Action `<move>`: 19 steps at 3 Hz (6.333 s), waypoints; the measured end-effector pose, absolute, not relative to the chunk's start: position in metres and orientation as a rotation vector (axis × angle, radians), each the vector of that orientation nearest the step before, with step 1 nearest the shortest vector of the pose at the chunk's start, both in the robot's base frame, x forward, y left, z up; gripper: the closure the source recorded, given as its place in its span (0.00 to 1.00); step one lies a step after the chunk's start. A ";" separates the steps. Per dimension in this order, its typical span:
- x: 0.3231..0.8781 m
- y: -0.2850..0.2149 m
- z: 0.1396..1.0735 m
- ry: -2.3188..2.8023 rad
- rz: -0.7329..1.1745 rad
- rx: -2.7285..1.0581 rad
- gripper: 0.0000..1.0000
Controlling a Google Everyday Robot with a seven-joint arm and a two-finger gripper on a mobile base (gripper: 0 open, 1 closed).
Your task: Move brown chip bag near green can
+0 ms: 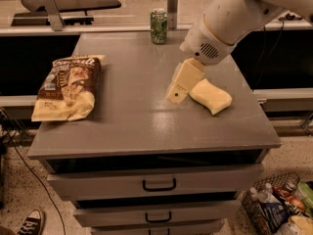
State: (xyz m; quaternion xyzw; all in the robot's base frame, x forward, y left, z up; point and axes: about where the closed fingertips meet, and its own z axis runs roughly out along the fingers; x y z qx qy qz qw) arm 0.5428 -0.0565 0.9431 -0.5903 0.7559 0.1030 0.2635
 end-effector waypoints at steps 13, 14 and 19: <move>0.653 0.080 0.949 1.818 0.386 -1.004 1.00; 0.648 0.027 0.971 1.832 0.311 -0.955 1.00; 0.779 -0.136 0.934 1.901 -0.074 -0.786 1.00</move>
Offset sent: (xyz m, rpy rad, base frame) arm 0.0479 0.1049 -0.0256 0.3588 0.0015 -0.0078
